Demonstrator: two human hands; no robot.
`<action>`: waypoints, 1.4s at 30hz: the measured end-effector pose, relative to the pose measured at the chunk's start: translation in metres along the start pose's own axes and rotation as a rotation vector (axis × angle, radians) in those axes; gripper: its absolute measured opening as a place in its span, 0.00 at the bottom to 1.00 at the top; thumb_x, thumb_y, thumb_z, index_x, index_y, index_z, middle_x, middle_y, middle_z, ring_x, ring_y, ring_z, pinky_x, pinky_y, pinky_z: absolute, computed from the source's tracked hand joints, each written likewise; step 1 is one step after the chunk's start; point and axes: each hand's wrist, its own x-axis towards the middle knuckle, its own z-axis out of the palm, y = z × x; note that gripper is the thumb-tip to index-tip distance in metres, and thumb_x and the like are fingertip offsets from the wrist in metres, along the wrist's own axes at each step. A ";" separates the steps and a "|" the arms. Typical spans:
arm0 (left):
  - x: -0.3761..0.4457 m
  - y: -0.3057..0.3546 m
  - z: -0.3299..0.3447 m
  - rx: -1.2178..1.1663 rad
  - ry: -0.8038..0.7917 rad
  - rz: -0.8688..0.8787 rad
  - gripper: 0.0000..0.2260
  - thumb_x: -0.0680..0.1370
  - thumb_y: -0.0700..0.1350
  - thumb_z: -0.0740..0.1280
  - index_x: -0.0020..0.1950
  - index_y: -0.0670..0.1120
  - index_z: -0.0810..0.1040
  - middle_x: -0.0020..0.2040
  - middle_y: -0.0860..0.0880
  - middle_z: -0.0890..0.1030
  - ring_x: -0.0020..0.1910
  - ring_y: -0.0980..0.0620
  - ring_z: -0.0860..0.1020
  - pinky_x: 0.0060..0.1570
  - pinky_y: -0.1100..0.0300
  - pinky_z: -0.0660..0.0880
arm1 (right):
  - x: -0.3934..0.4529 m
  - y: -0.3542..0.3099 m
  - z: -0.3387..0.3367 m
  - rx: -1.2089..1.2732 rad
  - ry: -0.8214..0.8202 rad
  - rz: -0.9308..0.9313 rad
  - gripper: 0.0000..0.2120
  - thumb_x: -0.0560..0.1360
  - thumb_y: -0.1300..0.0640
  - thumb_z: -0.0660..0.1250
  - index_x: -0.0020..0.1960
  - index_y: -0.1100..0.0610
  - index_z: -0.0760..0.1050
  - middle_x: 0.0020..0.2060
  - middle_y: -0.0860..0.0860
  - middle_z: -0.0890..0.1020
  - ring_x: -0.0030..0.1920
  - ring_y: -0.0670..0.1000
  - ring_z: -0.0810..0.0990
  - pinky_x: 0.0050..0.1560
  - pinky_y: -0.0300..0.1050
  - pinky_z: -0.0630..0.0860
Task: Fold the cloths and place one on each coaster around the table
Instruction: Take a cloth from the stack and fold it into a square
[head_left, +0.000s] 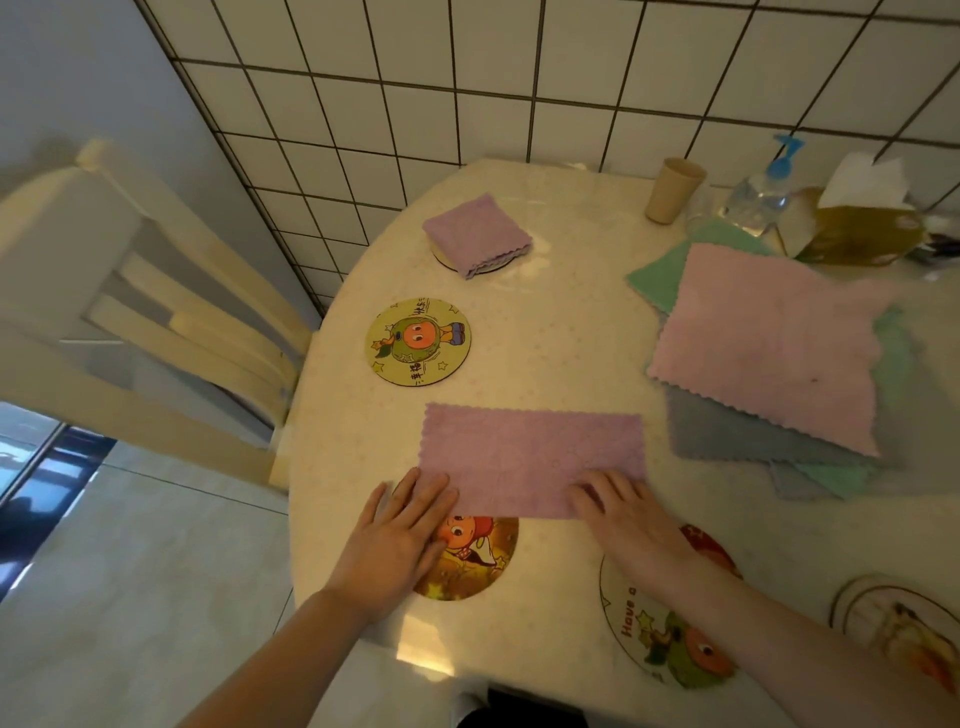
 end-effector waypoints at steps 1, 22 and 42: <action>0.004 0.001 -0.003 0.006 0.026 0.008 0.23 0.79 0.57 0.55 0.74 0.52 0.65 0.73 0.50 0.67 0.72 0.46 0.65 0.71 0.48 0.57 | 0.000 0.000 0.000 -0.020 0.007 -0.010 0.38 0.58 0.69 0.68 0.66 0.55 0.65 0.64 0.55 0.67 0.64 0.58 0.67 0.58 0.56 0.70; 0.003 0.007 -0.029 -0.216 0.167 0.222 0.35 0.65 0.38 0.72 0.72 0.46 0.69 0.69 0.46 0.73 0.69 0.46 0.70 0.69 0.49 0.65 | -0.037 -0.062 -0.034 0.321 -0.026 -0.225 0.22 0.71 0.71 0.58 0.62 0.56 0.71 0.53 0.50 0.76 0.49 0.49 0.73 0.41 0.42 0.70; -0.034 0.052 -0.021 -0.953 -0.029 -0.011 0.13 0.78 0.55 0.61 0.57 0.55 0.81 0.54 0.54 0.84 0.54 0.60 0.79 0.54 0.64 0.74 | -0.011 -0.016 0.003 0.172 -0.127 -0.432 0.32 0.71 0.65 0.66 0.72 0.50 0.63 0.71 0.46 0.67 0.70 0.46 0.66 0.68 0.47 0.67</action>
